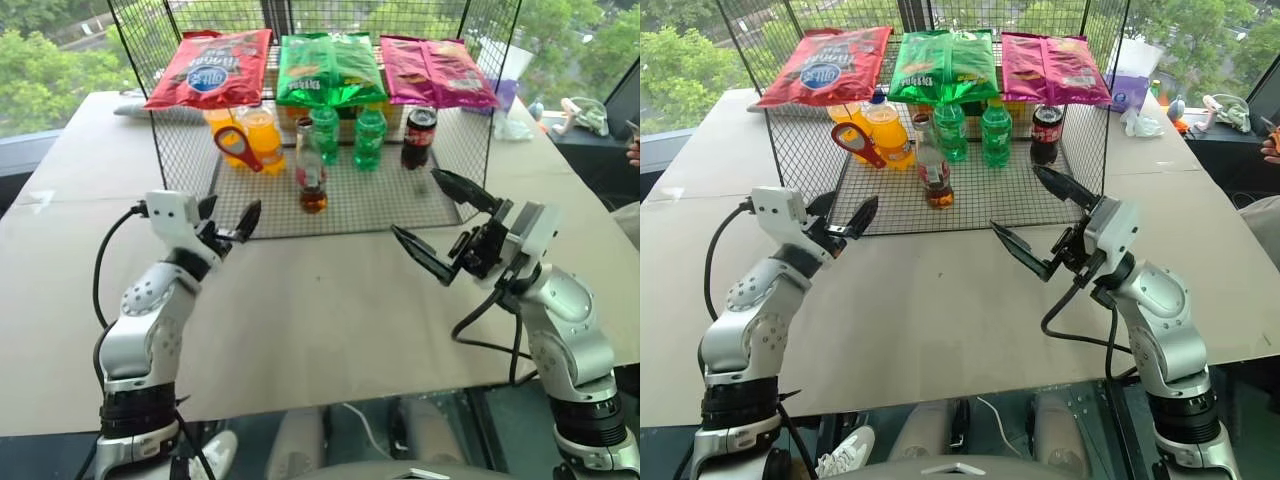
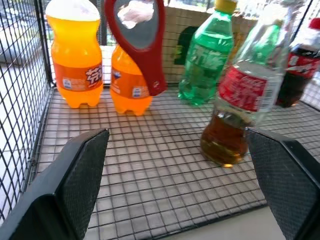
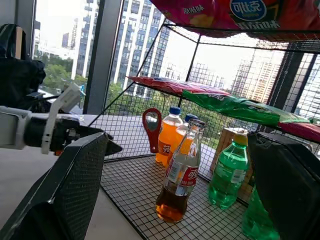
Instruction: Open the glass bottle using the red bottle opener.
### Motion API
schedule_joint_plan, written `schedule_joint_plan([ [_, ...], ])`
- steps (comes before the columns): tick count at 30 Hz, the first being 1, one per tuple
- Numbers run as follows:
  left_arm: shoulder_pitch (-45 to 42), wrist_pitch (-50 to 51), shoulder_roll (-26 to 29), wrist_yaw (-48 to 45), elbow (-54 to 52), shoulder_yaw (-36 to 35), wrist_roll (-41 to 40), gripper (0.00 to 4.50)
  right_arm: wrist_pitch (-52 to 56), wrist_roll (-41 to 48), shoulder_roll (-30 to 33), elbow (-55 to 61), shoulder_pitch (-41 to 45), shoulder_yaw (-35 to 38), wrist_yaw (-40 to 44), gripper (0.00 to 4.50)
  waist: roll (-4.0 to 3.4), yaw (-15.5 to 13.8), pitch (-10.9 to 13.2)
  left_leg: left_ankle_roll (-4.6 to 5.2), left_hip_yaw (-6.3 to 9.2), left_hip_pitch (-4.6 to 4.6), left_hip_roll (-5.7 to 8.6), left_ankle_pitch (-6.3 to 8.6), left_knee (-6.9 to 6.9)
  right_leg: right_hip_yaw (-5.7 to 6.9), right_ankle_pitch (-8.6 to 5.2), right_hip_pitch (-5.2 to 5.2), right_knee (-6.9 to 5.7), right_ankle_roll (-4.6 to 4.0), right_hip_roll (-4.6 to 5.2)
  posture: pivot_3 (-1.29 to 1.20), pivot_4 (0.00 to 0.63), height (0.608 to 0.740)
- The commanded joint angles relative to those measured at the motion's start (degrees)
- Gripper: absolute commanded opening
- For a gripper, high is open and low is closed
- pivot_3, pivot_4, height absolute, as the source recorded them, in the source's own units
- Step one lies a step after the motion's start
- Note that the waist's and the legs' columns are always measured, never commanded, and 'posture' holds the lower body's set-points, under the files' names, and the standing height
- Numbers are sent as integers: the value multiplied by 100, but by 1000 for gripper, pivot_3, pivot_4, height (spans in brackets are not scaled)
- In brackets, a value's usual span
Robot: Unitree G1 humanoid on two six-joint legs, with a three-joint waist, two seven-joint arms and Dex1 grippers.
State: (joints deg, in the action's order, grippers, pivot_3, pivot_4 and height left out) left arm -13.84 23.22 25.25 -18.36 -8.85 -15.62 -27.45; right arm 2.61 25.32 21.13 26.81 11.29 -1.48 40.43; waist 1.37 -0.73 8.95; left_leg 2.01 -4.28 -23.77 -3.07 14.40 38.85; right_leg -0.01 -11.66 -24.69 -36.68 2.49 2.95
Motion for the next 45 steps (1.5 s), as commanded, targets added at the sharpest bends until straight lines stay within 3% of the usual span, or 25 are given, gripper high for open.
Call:
schedule_joint_plan([
  [1,-382,-76,-9,140,201,-55,162,4460,112,159,67,449,-69,12,-43,4500,0,-3,0,0,1,0,0,0,0,1,-1,0,-1,-2,0,0,150,740],
  [17,-2273,-900,124,-147,2452,294,1117,4460,551,143,194,627,-9,-24,-173,4500,4,-11,2,-1,3,-1,2,0,0,4,4,1,-1,6,-1,0,150,740],
  [21,-2743,-1429,83,-433,3161,412,1253,3292,618,122,193,691,-20,-3,-242,4500,5,-1,3,0,2,-3,2,0,1,4,8,0,0,12,-1,0,150,740],
  [24,-3019,-1699,69,-559,3593,446,1318,1803,656,112,215,736,-21,30,-318,4500,5,-1,3,0,3,-4,2,0,1,5,8,0,0,13,-2,0,150,740],
  [27,-3094,-1820,72,-611,3753,424,1322,709,678,106,239,761,-39,64,-354,4500,6,11,3,0,1,-5,2,0,1,5,9,0,1,14,-2,0,150,740],
  [28,-3089,-1839,75,-624,3757,416,1311,135,689,109,247,772,-46,71,-362,4500,6,6,3,0,2,-5,2,0,1,5,9,0,1,14,-2,0,150,740],
  [29,-3073,-1851,78,-634,3742,407,1303,20,696,112,256,781,-56,72,-373,4500,6,4,3,0,3,-5,2,0,1,5,8,0,1,14,-2,0,150,740],
  [45,-2228,-1154,472,-1806,2239,313,613,20,994,-118,319,622,-99,-33,-560,4500,8,-6,4,-1,6,-7,1,-1,4,8,8,1,-1,14,0,0,150,740],
])
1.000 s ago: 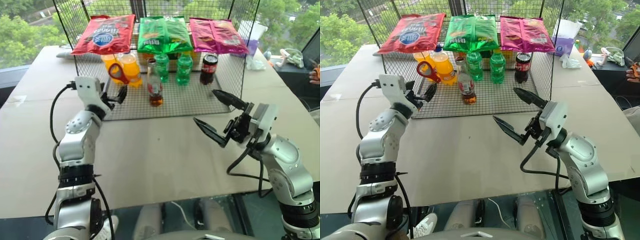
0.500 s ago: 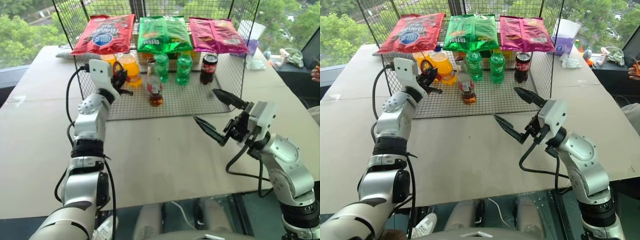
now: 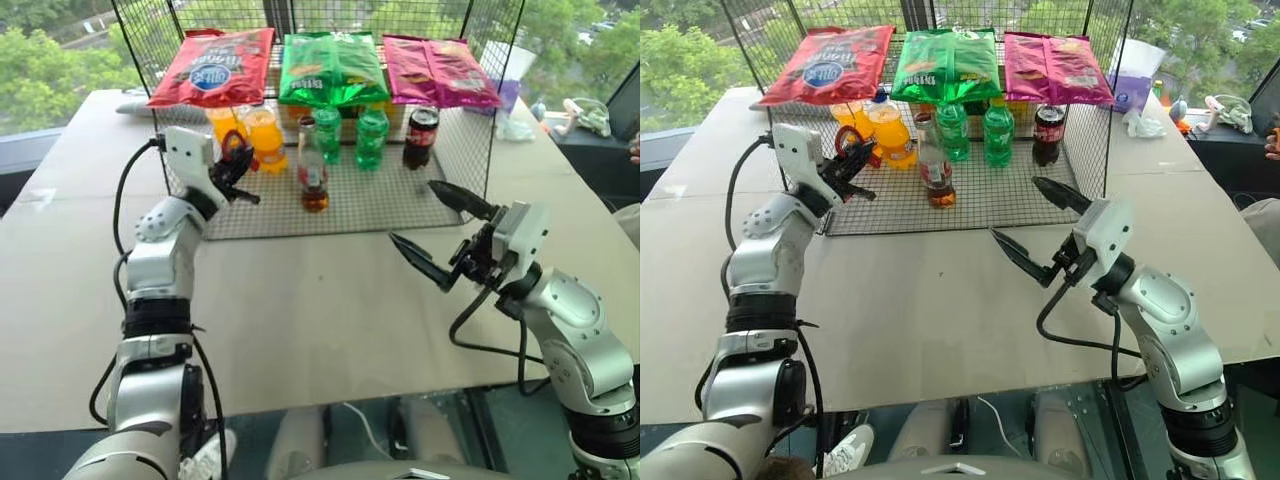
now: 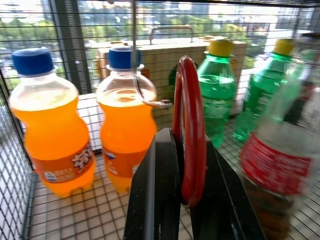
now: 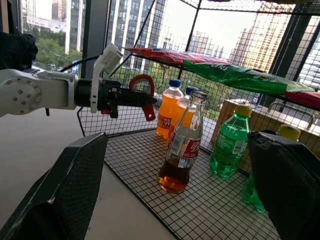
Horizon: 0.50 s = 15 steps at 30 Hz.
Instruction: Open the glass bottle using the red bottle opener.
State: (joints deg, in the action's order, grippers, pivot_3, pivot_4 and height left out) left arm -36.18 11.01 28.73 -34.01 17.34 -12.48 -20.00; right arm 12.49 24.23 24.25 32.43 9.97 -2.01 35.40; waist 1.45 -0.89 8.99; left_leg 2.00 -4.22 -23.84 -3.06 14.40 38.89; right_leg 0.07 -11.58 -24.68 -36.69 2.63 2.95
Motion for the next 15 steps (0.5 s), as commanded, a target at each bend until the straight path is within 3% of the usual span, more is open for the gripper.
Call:
schedule_joint_plan([
  [1,33,101,145,-319,-425,8,-149,20,3,-8,-6,35,21,24,-50,4500,0,14,0,0,0,0,0,0,1,0,0,0,0,0,0,0,150,740],
  [9,489,978,349,-1006,-1237,-94,-779,20,364,-43,62,32,-2,51,-205,4500,0,27,0,0,-1,0,-2,0,1,-2,0,-1,-1,0,-1,0,150,740],
  [12,1326,2713,821,-1609,-2533,-377,-2392,20,1497,-49,529,524,-59,-11,-421,4500,-2,107,1,0,-7,0,-4,0,0,-6,-1,-3,-1,-1,-1,0,150,740],
  [15,1675,3954,1052,-1350,-3128,-682,-3642,20,2220,600,633,718,43,68,-393,4500,6,136,6,0,15,0,-17,1,-1,-7,-7,-8,-6,-10,9,0,150,740],
])
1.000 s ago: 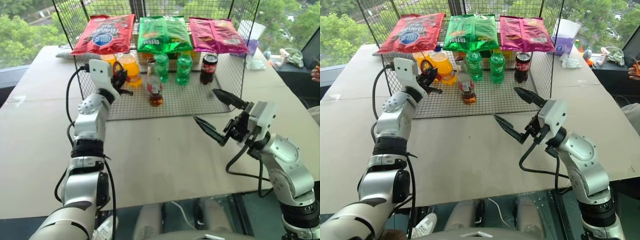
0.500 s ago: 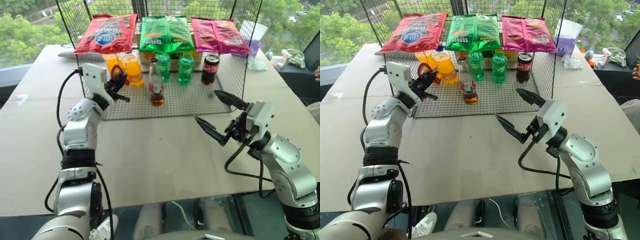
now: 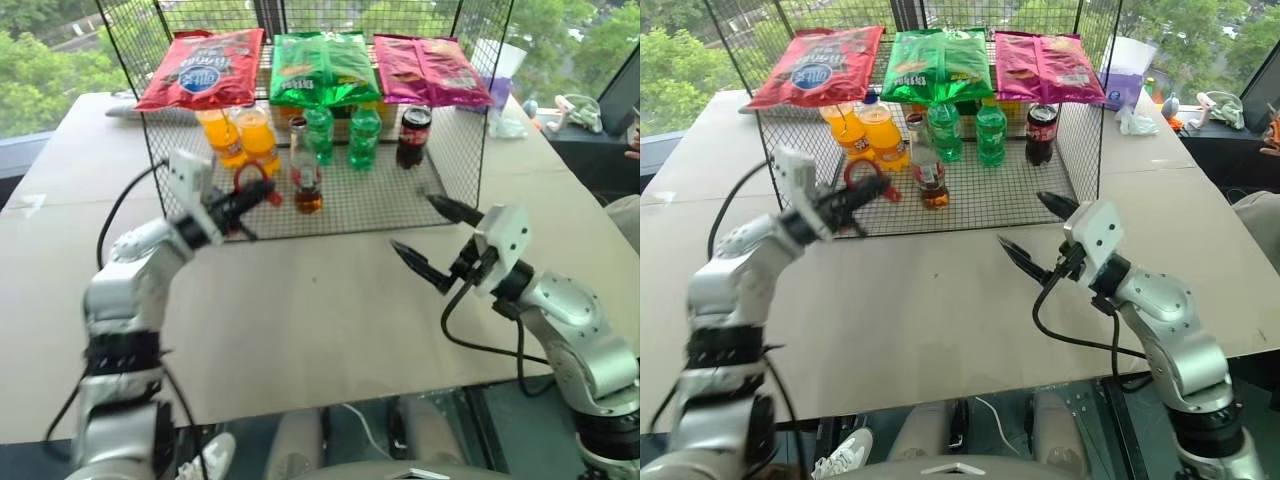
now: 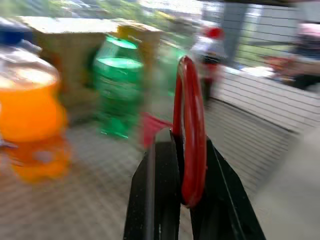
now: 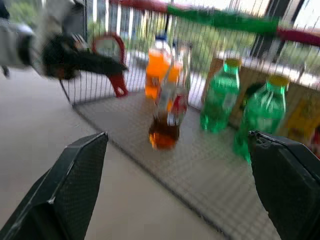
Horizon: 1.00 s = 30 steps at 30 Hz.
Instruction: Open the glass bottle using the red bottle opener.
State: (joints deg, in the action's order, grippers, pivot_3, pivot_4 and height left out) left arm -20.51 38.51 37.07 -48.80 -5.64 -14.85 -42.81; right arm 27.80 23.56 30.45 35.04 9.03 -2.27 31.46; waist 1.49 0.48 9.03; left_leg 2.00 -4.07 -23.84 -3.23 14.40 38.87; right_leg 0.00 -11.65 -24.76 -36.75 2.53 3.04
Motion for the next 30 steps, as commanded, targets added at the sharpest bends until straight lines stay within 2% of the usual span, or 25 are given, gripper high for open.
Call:
schedule_joint_plan([
  [1,145,1458,227,246,-928,-509,-1654,20,814,839,1,470,190,130,24,4500,2,-3,2,0,2,-1,3,0,0,5,-2,0,0,-3,-2,0,150,740],
  [4,108,2032,140,669,-1080,-584,-2418,20,1422,1700,-121,396,394,313,3,4500,2,-2,2,0,9,15,7,-1,2,6,-14,12,-3,-4,-4,0,150,740],
  [9,-56,2266,-312,1303,-1257,-349,-3050,20,2172,2877,-318,61,648,405,-11,4500,4,-4,1,0,13,12,12,-1,5,2,-7,12,-3,-14,-4,0,150,740],
  [15,-229,2254,-573,1609,-1271,-150,-3306,20,2762,3827,-563,-325,987,462,-340,4500,4,8,2,1,4,5,16,0,4,0,-4,7,0,-8,-6,0,150,740],
  [26,-261,2123,-836,1668,-1384,175,-3362,20,3260,4782,-1232,-1068,1888,390,-1193,4500,4,18,2,1,0,5,17,-1,4,-1,-6,7,-1,-13,-8,0,150,740],
  [30,-229,2082,-836,1561,-1464,280,-3274,0,3370,4913,-1289,-1162,2042,343,-1308,2722,4,13,2,1,0,2,17,0,4,1,-6,7,0,-13,-8,0,150,740],
])
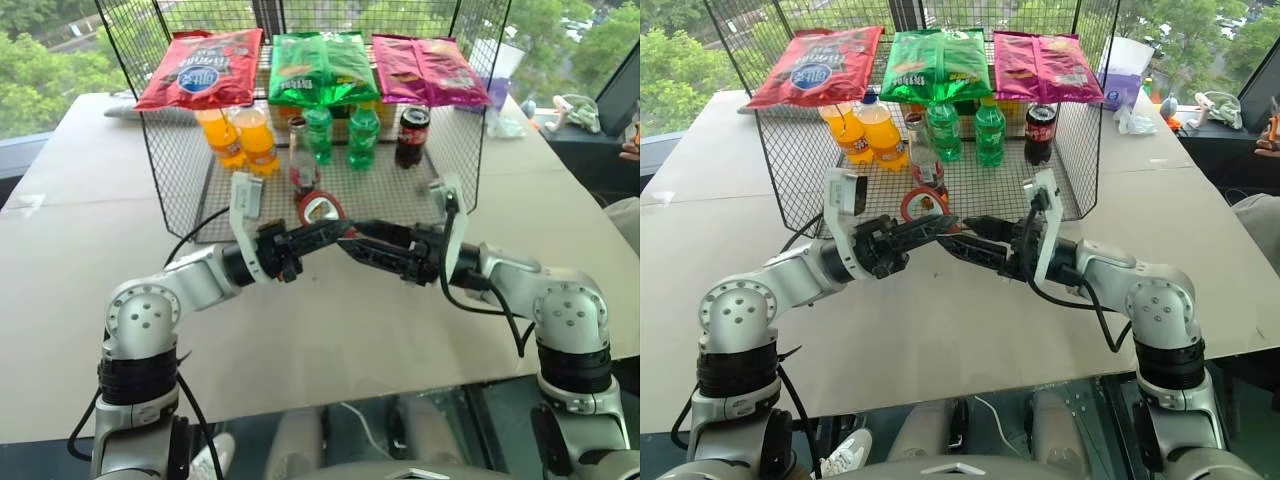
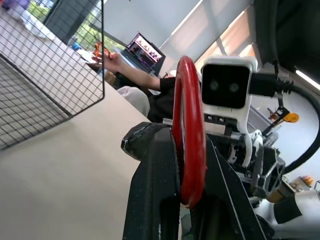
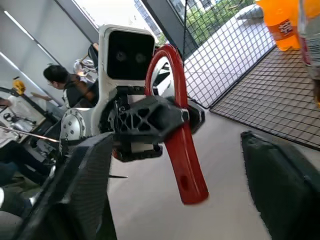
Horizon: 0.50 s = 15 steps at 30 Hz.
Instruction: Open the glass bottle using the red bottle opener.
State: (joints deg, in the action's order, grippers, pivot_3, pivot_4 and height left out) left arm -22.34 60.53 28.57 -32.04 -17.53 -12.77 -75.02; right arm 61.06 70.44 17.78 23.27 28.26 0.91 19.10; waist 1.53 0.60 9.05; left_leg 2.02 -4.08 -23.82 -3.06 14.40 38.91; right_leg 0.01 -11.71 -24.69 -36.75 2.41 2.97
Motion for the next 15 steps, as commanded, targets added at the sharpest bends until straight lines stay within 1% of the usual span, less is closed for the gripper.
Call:
schedule_joint_plan([
  [1,-41,-134,2,-125,-287,88,-39,0,67,228,-17,6,137,1,-66,2158,0,1,0,0,0,0,0,0,0,0,0,0,0,0,0,0,150,740],
  [3,-51,-167,-26,-116,-289,100,-35,0,136,244,5,12,154,-74,-46,1213,-1,4,1,0,0,-1,0,0,0,0,0,0,1,-1,0,0,150,740],
  [4,-60,-181,-36,-118,-285,101,-33,0,171,258,22,22,156,-109,-30,810,0,4,1,0,-1,-1,0,0,0,-1,0,0,1,-1,0,0,150,740],
  [6,-71,-222,-42,-137,-275,104,-19,0,210,284,54,32,156,-142,-6,677,-1,6,0,0,1,0,0,0,0,0,0,0,1,-1,0,0,150,740],
  [12,-28,-303,-34,-192,-285,86,30,0,131,208,162,24,144,-138,161,677,-1,5,0,0,0,-1,0,0,0,0,-1,0,2,-1,0,0,150,740],
  [13,-19,-314,-30,-197,-285,81,36,0,116,242,154,0,128,-111,166,1474,-1,5,0,0,0,-1,0,0,0,0,-1,0,2,-1,0,0,150,740],
  [14,-12,-331,-30,-194,-282,75,39,0,109,234,165,0,103,-111,186,1700,-1,7,0,0,1,-1,0,0,0,0,-1,0,2,-1,0,0,150,740],
  [15,-10,-349,-35,-188,-277,71,45,0,113,209,197,16,66,-125,217,2033,-1,8,0,0,1,0,0,0,0,0,-1,0,2,-1,0,0,150,740],
])
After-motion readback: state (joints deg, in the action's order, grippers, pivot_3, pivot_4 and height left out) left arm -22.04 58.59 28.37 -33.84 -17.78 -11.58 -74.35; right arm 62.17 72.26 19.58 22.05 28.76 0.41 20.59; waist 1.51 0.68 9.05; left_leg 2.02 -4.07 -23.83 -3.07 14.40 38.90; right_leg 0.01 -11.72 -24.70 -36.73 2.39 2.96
